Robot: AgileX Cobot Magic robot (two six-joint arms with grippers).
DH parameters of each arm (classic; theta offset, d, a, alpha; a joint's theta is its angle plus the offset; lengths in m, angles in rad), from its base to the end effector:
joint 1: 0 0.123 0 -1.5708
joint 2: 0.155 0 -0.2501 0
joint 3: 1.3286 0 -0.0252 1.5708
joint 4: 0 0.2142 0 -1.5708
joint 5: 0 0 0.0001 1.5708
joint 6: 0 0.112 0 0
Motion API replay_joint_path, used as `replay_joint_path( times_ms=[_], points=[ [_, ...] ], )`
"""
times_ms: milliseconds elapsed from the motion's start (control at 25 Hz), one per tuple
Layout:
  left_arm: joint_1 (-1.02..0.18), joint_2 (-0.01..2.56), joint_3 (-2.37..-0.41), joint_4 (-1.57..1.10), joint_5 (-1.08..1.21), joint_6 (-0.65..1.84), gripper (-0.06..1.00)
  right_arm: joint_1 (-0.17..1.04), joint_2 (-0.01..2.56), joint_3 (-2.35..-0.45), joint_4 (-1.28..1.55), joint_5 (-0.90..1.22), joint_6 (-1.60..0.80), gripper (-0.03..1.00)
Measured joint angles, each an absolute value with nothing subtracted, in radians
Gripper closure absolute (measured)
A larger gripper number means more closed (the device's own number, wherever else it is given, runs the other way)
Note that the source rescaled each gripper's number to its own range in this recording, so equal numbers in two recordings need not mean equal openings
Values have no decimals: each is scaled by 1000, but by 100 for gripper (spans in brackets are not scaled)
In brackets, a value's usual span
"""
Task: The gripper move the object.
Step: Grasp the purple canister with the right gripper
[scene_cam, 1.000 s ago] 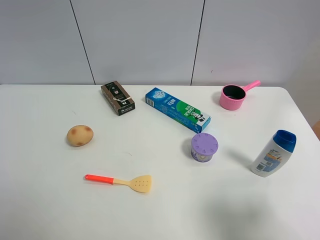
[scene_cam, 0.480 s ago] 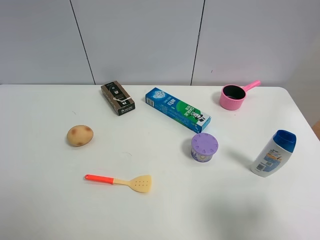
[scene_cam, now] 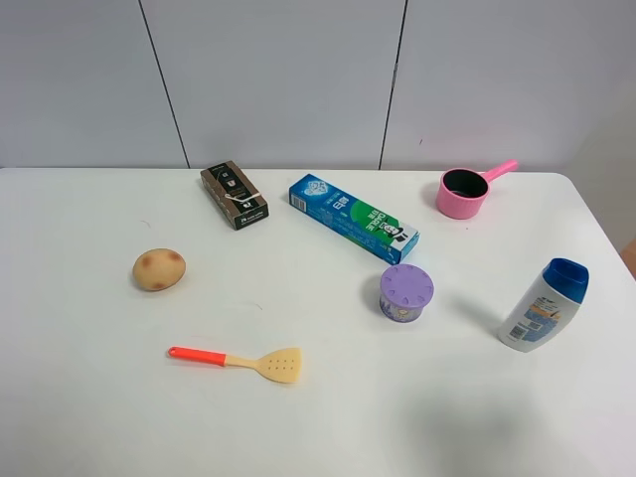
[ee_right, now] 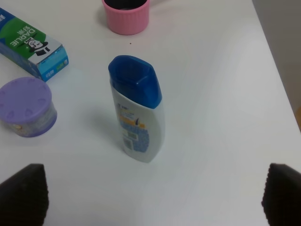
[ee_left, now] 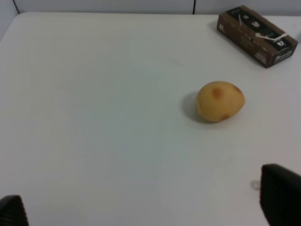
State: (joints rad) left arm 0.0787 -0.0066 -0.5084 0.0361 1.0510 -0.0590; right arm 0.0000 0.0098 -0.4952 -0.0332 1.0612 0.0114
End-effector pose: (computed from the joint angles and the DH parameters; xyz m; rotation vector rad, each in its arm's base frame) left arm 0.0154 0.0047 0.2534 -0.1407 2.0146 0.0555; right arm 0.0185 -0.0032 0.2487 0.0130 2.0591 -0.0328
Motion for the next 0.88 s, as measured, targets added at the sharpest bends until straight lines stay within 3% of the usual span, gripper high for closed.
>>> replay_joint_path(
  times_ms=[360,880],
  points=[
    [79,-7,-508,36,1051,-59,-6,0,136,-548,0,1092,9,-1],
    [79,-7,-508,36,1051,-59,-6,0,629,-924,0,1195,-155,-1]
  ],
)
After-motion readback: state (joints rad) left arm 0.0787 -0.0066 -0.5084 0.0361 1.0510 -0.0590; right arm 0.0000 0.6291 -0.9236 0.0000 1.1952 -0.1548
